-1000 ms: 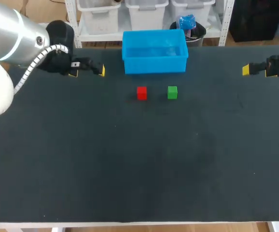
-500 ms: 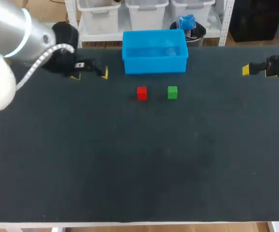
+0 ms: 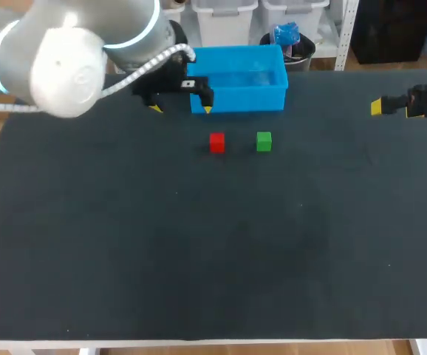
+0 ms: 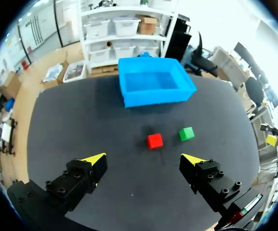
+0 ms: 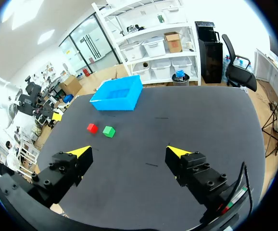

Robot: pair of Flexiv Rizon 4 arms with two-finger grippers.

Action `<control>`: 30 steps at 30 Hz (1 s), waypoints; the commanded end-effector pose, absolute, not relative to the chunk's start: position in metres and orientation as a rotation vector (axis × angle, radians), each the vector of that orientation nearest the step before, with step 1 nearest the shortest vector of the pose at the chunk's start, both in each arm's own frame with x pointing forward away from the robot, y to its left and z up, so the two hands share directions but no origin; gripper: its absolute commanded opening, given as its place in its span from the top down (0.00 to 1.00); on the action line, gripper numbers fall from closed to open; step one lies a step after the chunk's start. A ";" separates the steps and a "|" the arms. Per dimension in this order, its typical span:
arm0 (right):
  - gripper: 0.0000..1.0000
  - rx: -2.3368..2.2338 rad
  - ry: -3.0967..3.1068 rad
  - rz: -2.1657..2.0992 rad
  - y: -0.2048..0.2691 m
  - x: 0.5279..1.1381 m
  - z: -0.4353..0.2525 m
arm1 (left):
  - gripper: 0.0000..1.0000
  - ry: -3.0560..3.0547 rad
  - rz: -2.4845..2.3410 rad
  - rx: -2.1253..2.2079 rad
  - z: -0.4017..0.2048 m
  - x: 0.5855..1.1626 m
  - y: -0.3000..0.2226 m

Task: Use the left arm to pick the red cube and place it into the blue plastic box first, then use the right arm to grasp the green cube and put it into the same blue plastic box after the first action is fully finished.

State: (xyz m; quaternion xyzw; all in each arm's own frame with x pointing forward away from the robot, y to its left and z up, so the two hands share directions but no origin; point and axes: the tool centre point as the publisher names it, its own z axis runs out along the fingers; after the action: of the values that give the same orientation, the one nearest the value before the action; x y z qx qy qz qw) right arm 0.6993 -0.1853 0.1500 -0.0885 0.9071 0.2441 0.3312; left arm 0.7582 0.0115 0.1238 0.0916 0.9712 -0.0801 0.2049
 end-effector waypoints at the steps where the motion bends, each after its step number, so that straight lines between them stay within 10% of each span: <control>1: 0.00 -0.232 2.372 0.637 -0.185 0.700 0.150 | 0.00 2.736 -0.167 0.248 0.123 0.766 0.006; 30: 0.00 -0.232 2.372 0.637 -0.185 0.700 0.150 | 0.00 2.825 -0.035 -0.031 0.098 0.781 -0.040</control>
State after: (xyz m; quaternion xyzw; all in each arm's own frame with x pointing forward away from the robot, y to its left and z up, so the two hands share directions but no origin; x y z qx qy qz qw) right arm 0.6993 -0.1853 0.1500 -0.0885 0.9071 0.2441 0.3312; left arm 0.7720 -0.0329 0.1052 -0.0102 0.9863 -0.0135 0.1642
